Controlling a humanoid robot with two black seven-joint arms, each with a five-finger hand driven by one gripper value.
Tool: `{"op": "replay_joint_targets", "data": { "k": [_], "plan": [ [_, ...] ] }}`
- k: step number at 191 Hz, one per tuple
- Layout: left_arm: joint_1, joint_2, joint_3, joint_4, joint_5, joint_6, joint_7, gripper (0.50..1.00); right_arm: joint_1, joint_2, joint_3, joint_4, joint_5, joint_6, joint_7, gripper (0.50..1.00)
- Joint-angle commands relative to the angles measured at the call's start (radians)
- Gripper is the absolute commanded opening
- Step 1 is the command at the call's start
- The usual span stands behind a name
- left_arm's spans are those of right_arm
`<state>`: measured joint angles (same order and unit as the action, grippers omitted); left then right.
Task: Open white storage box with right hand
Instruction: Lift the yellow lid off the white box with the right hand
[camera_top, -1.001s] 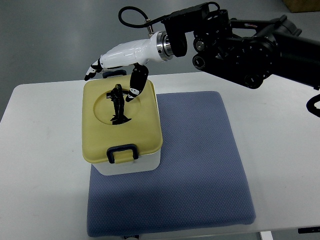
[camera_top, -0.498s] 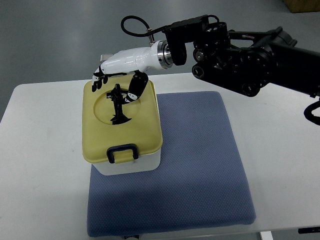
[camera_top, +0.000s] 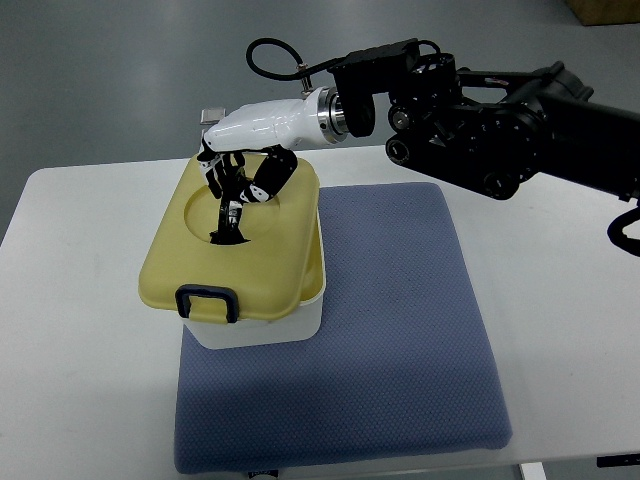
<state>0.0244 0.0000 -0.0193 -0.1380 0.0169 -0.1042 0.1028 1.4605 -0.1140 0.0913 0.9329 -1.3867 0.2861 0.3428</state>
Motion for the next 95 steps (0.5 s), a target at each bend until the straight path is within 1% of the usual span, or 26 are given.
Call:
{"op": "replay_joint_targets", "data": {
  "k": [1,74,95],
  "plan": [
    [0.000,0.000,0.001,0.000,0.000,0.000,0.000,1.000,0.000,-0.001,0.001,0.000,0.000,-0.002,-0.001,0.500],
    [0.000,0.000,0.001,0.000,0.000,0.000,0.000,1.000,0.014,-0.015,0.004,0.000,0.005,-0.001,0.002,0.500],
    [0.000,0.000,0.001,0.000,0.000,0.000,0.000,1.000,0.047,-0.021,0.005,0.000,0.009,0.007,0.015,0.500]
  ]
}}
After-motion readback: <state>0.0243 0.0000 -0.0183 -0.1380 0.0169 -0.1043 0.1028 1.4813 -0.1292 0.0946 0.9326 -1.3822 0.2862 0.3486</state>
